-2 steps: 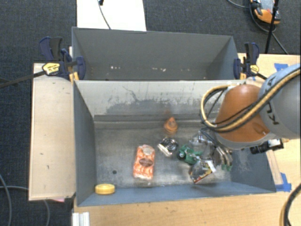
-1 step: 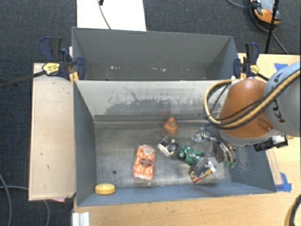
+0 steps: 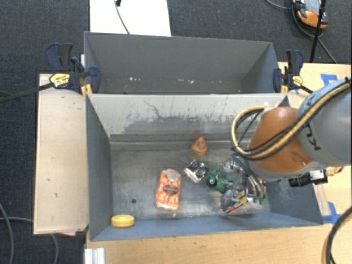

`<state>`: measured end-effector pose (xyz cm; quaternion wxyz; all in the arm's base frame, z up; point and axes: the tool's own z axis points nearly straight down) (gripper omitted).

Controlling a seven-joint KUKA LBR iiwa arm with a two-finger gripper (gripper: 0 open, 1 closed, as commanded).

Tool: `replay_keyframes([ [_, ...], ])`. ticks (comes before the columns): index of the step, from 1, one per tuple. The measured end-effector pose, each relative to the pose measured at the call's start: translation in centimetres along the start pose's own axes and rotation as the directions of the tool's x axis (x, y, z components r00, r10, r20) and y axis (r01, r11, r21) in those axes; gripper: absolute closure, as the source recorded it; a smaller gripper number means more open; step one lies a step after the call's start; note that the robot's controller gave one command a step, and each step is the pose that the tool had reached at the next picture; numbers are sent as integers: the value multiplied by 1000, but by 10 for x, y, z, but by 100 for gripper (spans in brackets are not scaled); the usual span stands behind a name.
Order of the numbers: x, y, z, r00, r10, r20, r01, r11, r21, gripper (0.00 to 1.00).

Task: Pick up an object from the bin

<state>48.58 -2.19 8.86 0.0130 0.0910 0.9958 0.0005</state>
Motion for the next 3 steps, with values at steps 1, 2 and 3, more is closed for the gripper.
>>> replay_keyframes([
  [1,-7,-5,15,995,103,-13,-103,995,0,100],
  [2,-7,-6,16,995,103,-13,-103,995,1,100],
  [3,-7,-5,15,995,102,-14,-102,995,1,100],
])
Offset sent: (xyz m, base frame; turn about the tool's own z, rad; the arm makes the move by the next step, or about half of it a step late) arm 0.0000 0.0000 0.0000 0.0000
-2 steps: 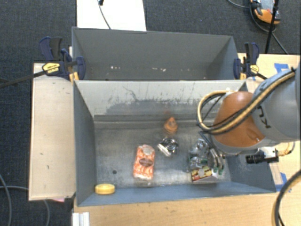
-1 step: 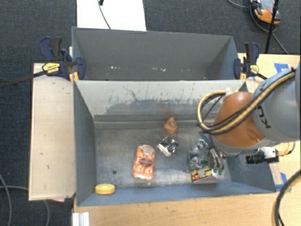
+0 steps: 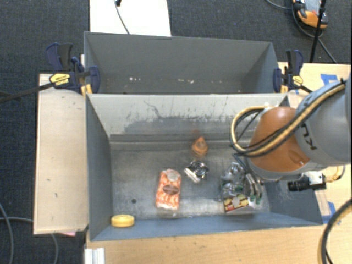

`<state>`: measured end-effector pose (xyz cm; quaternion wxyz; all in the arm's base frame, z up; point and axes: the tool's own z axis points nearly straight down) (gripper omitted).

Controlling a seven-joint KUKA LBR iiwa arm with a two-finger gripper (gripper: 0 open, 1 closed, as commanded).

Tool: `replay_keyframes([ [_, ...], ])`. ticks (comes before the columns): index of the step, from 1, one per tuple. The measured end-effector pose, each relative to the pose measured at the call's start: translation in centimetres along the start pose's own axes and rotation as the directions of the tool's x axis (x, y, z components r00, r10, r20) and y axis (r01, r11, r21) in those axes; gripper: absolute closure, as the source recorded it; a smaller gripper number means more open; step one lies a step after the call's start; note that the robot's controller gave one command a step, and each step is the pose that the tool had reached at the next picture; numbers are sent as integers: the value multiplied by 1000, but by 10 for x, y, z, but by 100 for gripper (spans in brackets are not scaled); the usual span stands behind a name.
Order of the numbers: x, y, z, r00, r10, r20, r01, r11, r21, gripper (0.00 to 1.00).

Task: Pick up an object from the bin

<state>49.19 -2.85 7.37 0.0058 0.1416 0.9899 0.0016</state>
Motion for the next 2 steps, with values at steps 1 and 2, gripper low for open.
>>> replay_keyframes([
  [1,2,-1,-6,1000,-1,-11,1,1000,3,100],
  [2,3,-1,-24,1000,-3,-16,3,1000,5,100],
])
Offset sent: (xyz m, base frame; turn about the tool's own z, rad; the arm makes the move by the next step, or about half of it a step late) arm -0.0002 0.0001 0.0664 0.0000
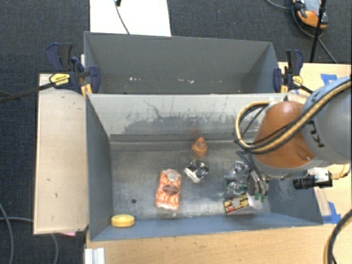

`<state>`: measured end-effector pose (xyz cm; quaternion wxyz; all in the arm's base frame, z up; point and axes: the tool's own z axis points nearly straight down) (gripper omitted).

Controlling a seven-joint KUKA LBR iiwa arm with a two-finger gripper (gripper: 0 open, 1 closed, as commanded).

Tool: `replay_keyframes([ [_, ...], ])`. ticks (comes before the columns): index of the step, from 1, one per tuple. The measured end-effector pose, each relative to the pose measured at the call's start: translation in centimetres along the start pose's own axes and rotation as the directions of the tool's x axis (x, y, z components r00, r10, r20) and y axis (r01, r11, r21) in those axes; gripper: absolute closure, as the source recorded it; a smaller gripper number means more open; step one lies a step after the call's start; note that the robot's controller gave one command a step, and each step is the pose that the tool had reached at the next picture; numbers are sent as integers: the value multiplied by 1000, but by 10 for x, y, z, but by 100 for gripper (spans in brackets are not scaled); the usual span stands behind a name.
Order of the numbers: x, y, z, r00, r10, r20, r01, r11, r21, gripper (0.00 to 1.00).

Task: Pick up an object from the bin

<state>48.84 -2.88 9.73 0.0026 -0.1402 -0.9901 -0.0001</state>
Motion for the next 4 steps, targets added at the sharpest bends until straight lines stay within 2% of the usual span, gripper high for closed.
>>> replay_keyframes([
  [4,-3,1,-63,1000,-4,9,4,1000,-2,100],
])
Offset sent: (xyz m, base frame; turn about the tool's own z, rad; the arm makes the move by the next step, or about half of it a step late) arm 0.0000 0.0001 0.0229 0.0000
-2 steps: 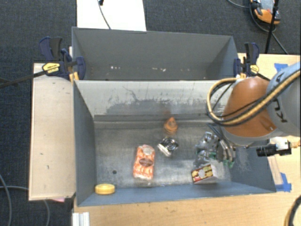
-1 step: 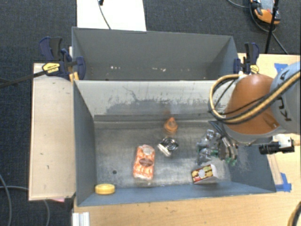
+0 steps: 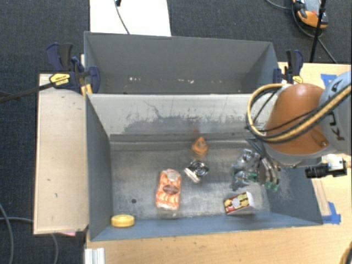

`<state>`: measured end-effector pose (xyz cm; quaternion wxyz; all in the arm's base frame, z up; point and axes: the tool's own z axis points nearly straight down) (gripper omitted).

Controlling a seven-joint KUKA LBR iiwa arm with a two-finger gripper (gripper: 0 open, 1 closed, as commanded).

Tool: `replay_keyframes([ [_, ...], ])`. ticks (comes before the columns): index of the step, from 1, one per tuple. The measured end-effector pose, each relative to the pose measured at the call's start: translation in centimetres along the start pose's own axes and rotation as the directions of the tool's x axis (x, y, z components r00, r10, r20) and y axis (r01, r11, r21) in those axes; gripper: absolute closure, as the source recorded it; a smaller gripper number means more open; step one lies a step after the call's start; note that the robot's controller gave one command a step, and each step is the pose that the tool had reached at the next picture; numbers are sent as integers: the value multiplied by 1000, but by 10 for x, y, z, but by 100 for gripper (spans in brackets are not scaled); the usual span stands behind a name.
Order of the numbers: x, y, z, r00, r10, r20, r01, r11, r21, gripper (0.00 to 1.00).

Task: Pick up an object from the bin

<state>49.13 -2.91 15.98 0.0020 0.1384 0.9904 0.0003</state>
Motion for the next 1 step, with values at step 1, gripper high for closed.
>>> replay_keyframes([
  [1,0,0,-5,1000,-1,1,1,1000,0,100],
])
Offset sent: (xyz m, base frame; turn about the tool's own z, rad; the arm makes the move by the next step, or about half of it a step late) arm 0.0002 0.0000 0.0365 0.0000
